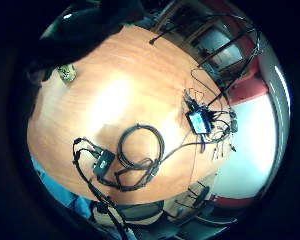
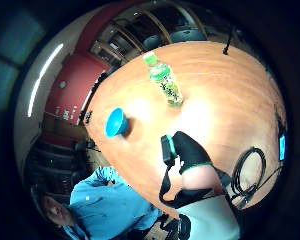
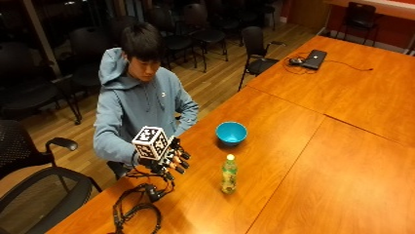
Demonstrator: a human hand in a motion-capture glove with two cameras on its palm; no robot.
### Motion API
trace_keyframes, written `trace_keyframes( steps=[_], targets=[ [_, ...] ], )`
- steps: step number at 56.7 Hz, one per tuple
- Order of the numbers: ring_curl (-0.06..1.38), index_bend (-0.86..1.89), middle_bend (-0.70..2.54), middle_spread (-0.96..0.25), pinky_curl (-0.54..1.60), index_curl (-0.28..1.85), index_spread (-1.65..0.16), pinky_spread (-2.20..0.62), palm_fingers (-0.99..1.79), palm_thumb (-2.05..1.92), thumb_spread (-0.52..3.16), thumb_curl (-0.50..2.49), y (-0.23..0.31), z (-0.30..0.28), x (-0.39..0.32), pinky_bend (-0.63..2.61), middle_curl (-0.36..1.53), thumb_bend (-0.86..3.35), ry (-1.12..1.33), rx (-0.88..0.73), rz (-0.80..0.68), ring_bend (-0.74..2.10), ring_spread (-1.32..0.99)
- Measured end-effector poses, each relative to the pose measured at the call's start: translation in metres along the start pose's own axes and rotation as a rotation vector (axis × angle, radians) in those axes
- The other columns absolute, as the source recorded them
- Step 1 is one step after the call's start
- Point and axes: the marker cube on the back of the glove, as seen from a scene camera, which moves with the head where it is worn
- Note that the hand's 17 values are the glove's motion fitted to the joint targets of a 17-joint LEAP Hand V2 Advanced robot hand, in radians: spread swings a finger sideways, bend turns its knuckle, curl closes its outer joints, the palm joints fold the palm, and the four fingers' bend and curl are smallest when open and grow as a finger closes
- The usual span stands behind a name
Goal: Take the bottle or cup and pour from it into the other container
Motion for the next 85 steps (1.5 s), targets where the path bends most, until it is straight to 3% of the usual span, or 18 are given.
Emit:
trace_keyframes(
  steps=[24, 47, 85],
  targets=[
    [0.31, 0.11, 0.2, 0.07, 0.32, 0.17, -0.26, 0.29, 0.12, 0.5, 0.95, 0.35, -0.034, 0.044, 0.005, 0.73, 0.35, -0.03, -0.366, 0.03, 0.004, 0.4, 0.1],
    [0.31, 0.11, 0.21, 0.07, 0.32, 0.17, -0.28, 0.28, 0.05, 0.5, 0.92, 0.34, -0.073, 0.082, -0.015, 0.78, 0.35, -0.03, -0.565, 0.141, -0.046, 0.44, 0.11],
    [0.31, 0.11, 0.21, 0.09, 0.33, 0.14, -0.31, 0.3, 0.05, 0.52, 0.89, 0.34, -0.145, 0.152, -0.07, 0.98, 0.34, -0.03, -0.995, 0.082, -0.023, 0.55, 0.18]
  ],
)
